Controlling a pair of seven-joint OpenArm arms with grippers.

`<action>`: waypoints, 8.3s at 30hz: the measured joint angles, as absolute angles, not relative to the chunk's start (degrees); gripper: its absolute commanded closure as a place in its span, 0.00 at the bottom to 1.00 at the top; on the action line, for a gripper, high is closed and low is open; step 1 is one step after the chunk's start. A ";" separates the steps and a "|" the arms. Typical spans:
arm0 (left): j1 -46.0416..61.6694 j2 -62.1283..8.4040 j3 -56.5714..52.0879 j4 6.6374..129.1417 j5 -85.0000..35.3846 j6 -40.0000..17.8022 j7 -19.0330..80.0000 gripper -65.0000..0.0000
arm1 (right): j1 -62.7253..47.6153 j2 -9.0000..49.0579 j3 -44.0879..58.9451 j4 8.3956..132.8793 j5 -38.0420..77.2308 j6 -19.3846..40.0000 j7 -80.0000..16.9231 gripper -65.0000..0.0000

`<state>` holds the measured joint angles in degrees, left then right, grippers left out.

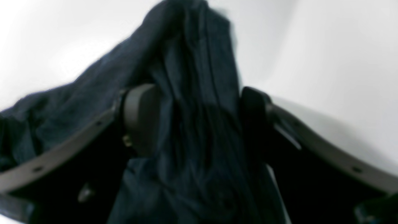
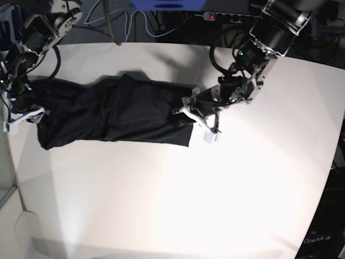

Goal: Fold the T-shirt properly
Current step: 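Release the strip end with the right gripper and raise it, then lift the strip end with the right gripper and carry it toward the left gripper, then lay the carried end over the fold and open the left gripper, then open the right gripper and pull both grippers away from the folded bundle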

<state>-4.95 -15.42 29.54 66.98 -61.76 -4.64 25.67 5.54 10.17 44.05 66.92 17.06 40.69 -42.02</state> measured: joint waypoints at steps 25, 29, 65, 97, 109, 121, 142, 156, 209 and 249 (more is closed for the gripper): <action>-5.23 -15.44 29.50 66.98 -62.19 -4.32 26.52 0.98 | 1.10 9.30 39.51 72.34 16.03 40.45 -42.76 0.66; -5.23 -15.44 29.50 66.98 -62.19 -4.32 26.50 0.98 | 1.10 8.67 38.63 72.42 16.21 40.42 -42.41 0.66; -5.10 -15.53 29.50 66.98 -62.17 -4.36 26.50 0.98 | -4.45 2.33 24.51 103.63 12.49 40.03 -53.98 0.99; -7.38 -14.52 29.36 62.70 -63.92 -4.58 28.69 0.98 | -4.67 -3.25 -5.43 109.60 12.32 40.03 -55.48 0.99; -8.49 -12.43 24.84 60.34 -64.60 -3.79 32.60 0.98 | -4.16 -3.29 -15.79 109.19 11.46 39.81 -50.02 0.99; -8.40 -12.38 24.53 60.20 -64.93 -3.79 31.99 0.98 | 0.34 -3.84 -17.34 96.12 10.90 37.85 -42.81 0.99; -6.02 -20.10 25.19 67.53 -63.22 -4.12 30.94 0.98 | 1.08 -5.69 -21.43 90.26 12.29 37.60 -39.51 0.99; -6.31 -20.51 25.19 69.56 -62.08 -2.24 31.77 0.98 | 1.30 -5.23 -21.61 90.65 11.92 37.65 -39.88 0.99; 8.21 -28.75 16.21 99.02 -57.91 4.97 32.77 0.98 | 0.93 -4.91 -25.04 91.11 12.29 38.96 -40.95 0.98; 13.30 -32.36 16.16 94.96 -52.49 4.73 32.47 0.98 | 7.27 1.98 -25.58 93.01 12.60 39.66 -41.04 0.48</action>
<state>13.30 -32.36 16.16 94.96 -52.49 4.73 32.47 7.27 1.98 -25.58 93.01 12.60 39.66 -41.04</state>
